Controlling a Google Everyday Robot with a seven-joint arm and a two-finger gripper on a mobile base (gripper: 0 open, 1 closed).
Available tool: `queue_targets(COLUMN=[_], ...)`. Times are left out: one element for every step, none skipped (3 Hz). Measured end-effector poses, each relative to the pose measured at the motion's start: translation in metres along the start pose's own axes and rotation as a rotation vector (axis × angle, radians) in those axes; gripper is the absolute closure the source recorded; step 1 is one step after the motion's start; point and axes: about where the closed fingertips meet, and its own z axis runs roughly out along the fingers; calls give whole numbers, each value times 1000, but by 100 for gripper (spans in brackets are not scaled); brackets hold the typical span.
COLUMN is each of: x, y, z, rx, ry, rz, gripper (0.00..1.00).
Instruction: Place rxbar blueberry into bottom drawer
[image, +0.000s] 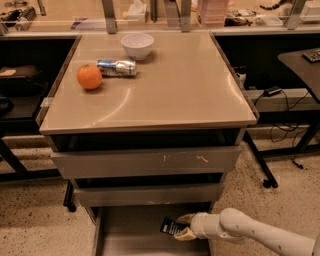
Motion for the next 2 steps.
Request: queue_targets(x=[8, 31], y=[5, 8], z=[9, 35], rx=[-12, -16], ry=[18, 42], rz=[37, 39], gripper=[100, 100])
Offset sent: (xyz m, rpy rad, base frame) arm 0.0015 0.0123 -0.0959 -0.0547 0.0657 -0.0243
